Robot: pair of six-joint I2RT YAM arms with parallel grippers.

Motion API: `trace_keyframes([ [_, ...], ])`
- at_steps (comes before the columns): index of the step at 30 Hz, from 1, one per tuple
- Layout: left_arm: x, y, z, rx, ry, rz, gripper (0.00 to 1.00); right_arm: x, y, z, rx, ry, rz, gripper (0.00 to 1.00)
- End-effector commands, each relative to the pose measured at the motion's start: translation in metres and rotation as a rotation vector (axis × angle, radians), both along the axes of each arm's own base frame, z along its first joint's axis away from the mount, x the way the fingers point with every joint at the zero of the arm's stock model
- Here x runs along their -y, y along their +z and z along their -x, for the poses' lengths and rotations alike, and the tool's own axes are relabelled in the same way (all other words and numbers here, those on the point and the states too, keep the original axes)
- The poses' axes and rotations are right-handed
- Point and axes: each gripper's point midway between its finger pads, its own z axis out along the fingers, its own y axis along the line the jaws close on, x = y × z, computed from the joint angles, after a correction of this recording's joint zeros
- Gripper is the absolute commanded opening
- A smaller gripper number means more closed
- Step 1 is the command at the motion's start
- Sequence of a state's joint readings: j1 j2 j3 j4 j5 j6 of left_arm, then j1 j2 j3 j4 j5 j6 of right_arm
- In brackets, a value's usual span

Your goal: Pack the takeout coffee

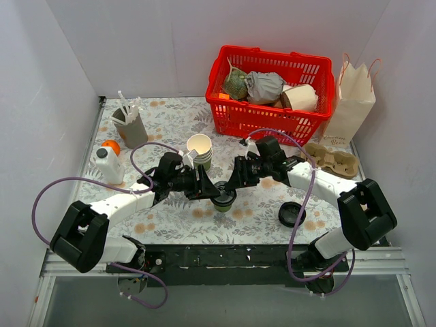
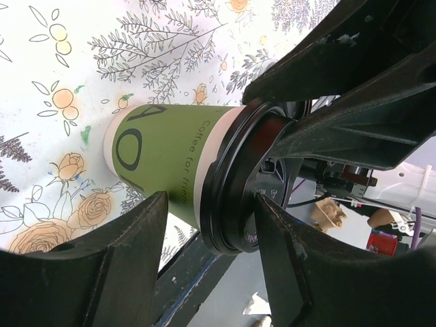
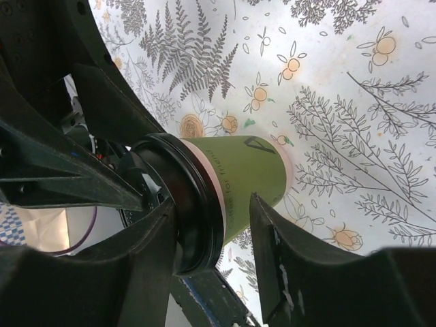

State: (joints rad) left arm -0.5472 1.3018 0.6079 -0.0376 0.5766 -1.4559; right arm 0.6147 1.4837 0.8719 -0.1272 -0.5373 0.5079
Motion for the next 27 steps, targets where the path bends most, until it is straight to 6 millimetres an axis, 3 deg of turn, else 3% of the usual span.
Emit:
trace_keyframes([
  [1,-0.022,-0.041,0.019,-0.111,0.013,-0.162,0.52,0.030,-0.032,0.004,0.005,-0.019,0.196,0.55],
  [7,-0.013,-0.024,0.013,-0.053,-0.031,-0.121,0.58,-0.003,0.033,-0.008,0.171,0.086,-0.028,0.73],
  [18,-0.001,0.002,-0.002,0.004,-0.060,-0.080,0.77,-0.015,0.036,-0.013,0.133,0.101,-0.063,0.75],
  [24,0.001,0.019,-0.005,0.023,-0.030,-0.054,0.96,-0.009,0.026,-0.006,0.066,0.083,-0.017,0.74],
  [27,0.000,0.028,-0.004,0.034,-0.013,-0.040,0.98,-0.006,0.022,-0.004,0.043,0.070,-0.002,0.73],
])
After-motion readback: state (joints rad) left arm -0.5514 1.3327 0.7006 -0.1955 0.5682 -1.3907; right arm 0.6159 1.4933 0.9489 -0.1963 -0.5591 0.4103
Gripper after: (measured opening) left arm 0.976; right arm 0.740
